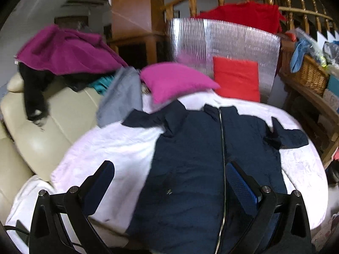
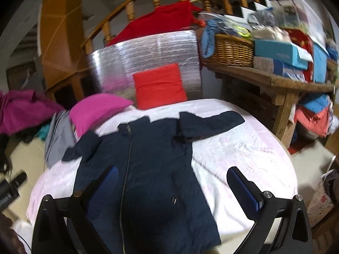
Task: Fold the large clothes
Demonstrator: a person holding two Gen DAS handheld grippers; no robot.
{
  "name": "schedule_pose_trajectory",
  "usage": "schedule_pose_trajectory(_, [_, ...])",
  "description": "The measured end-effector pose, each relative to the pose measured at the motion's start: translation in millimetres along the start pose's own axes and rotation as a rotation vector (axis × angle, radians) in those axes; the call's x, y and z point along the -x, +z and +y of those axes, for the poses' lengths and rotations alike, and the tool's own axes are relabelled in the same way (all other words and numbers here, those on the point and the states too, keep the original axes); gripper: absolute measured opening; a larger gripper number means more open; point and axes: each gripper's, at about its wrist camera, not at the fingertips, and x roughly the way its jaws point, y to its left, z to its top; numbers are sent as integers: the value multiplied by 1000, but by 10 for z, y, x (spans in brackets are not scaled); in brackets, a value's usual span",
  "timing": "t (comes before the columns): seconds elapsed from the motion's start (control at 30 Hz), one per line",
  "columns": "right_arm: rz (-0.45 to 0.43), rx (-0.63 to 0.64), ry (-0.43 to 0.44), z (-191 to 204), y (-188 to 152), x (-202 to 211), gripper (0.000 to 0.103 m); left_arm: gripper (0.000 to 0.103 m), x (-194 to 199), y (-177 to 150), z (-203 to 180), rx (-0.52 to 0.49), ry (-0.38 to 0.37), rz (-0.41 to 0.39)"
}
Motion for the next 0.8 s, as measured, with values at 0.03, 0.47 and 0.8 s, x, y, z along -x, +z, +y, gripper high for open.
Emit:
schedule_pose_trajectory(0.03, [7, -40, 13, -142, 70, -170, 103, 103, -165, 10, -64, -4, 1, 18])
schedule_pose_trajectory(0.47, [173, -677, 222, -2045, 398, -2916, 98, 103, -2129, 69, -555, 57, 52, 137])
schedule_pose_trajectory(0.8, [221, -899, 130, -2621, 329, -4102, 77, 103, -2373, 101, -784, -58, 89, 125])
